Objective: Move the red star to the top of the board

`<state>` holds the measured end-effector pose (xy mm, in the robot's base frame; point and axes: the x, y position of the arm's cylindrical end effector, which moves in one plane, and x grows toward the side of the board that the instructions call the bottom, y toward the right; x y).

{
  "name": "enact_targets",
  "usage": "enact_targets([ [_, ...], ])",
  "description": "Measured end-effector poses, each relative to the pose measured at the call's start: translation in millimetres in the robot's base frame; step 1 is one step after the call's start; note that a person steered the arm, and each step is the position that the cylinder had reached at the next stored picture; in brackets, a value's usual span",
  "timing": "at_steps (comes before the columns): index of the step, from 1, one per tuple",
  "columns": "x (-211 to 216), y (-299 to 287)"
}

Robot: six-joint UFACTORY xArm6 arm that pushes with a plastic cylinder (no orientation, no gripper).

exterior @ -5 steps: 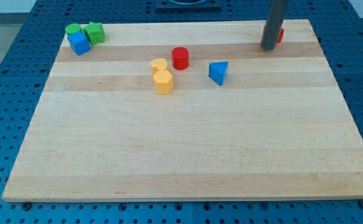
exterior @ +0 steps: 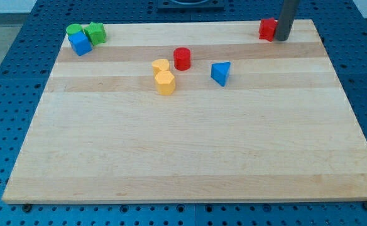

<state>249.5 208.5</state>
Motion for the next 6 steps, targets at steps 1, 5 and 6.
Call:
enact_targets([
  [1,6,2],
  [5,8,-29],
  [6,1,-21],
])
